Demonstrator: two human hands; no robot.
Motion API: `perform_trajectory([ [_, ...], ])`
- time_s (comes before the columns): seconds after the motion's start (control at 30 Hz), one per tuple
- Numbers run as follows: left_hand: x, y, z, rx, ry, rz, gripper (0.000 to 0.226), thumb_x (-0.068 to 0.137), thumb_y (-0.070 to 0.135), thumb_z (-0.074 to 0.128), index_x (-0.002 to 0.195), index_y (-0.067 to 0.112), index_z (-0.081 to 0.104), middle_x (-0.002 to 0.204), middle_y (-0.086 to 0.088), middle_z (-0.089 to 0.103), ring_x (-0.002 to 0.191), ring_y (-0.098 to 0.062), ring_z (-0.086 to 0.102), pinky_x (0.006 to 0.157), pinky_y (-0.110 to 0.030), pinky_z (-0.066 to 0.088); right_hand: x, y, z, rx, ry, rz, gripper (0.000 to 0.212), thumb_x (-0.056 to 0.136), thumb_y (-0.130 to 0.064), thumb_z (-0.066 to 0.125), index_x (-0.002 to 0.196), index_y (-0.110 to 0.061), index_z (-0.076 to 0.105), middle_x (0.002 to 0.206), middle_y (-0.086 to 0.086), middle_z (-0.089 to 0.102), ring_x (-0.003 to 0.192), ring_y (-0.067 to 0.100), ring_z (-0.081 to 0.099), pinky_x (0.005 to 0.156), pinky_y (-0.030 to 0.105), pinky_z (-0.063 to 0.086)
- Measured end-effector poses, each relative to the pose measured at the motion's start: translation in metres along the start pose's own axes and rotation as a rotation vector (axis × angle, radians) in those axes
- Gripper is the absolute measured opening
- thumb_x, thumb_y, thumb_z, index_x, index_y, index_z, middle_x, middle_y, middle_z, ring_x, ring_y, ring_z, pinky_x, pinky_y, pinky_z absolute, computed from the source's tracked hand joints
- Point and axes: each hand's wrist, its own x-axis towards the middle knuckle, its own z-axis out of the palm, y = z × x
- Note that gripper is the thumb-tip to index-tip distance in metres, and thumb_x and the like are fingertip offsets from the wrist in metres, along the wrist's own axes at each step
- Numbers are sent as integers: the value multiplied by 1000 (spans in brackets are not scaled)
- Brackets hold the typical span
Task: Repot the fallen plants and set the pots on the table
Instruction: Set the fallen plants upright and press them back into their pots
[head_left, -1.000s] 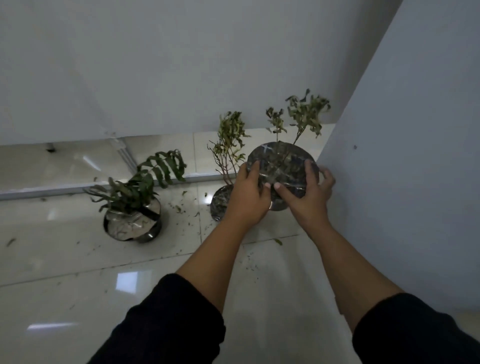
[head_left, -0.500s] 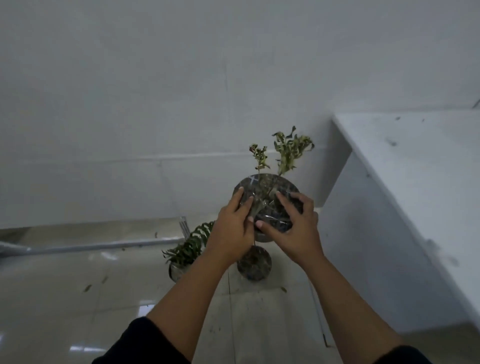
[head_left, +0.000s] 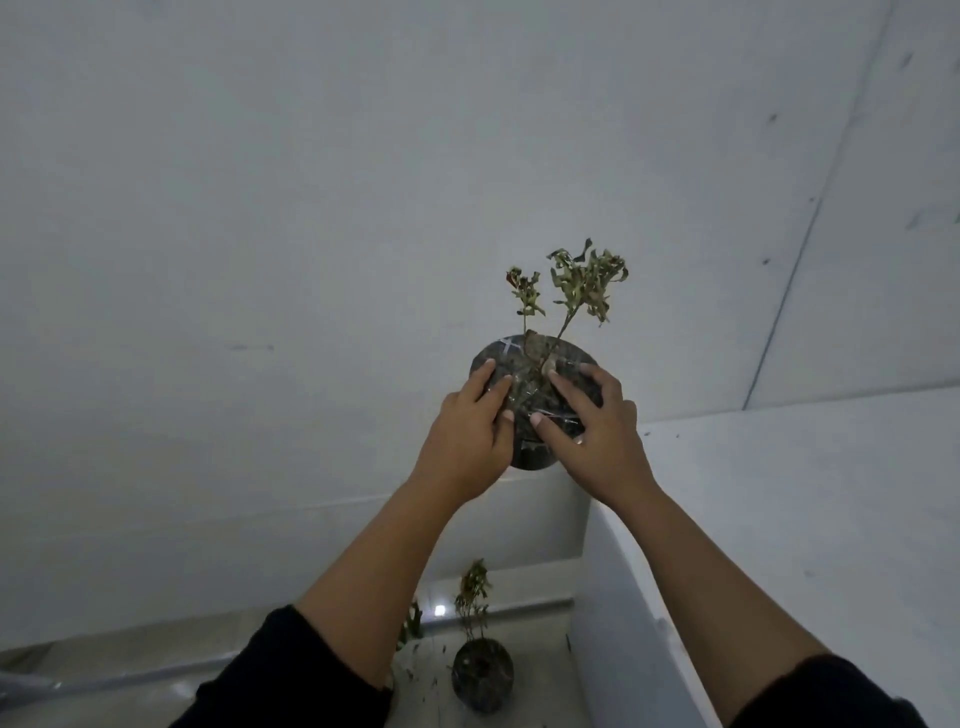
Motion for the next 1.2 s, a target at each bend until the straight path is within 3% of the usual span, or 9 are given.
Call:
perform_trajectory([
  [0.27,45,99,6,-83,93,116,47,97,32,44,142,20,43,157,2,27,137,-23,35,112,-42,37,25,21,-112,-60,108,-57,53,88,-55,53,138,-43,41,149,-12,24,129,24,28,101,41,41],
  [0.4,61,124,23,-139,65,130,48,96,38,42,141,21,44,155,4,30,135,-19,38,107,-43,42,31,42,-140,-75,124,-36,53,87,-56,53,137,-44,43,148,-12,25,130,22,27,104,42,40],
  [0.67,107,152,56,-169,43,233,47,93,38,48,138,23,48,152,8,35,133,-17,39,110,-37,38,47,78,-176,-74,163,45,51,87,-55,54,136,-46,44,146,-11,25,131,20,26,107,41,37],
  [0.87,135,197,103,-242,-15,323,50,92,41,45,138,24,47,152,9,34,135,-14,37,112,-35,37,52,127,-219,-151,241,94,51,86,-53,56,135,-48,44,145,-12,26,127,20,28,103,39,39],
  [1.2,165,278,198,-213,-100,304,49,92,42,48,139,26,46,152,11,33,135,-13,36,110,-32,36,57,247,-275,-91,259,160,48,86,-47,60,133,-41,49,143,-9,29,129,20,30,104,39,40],
])
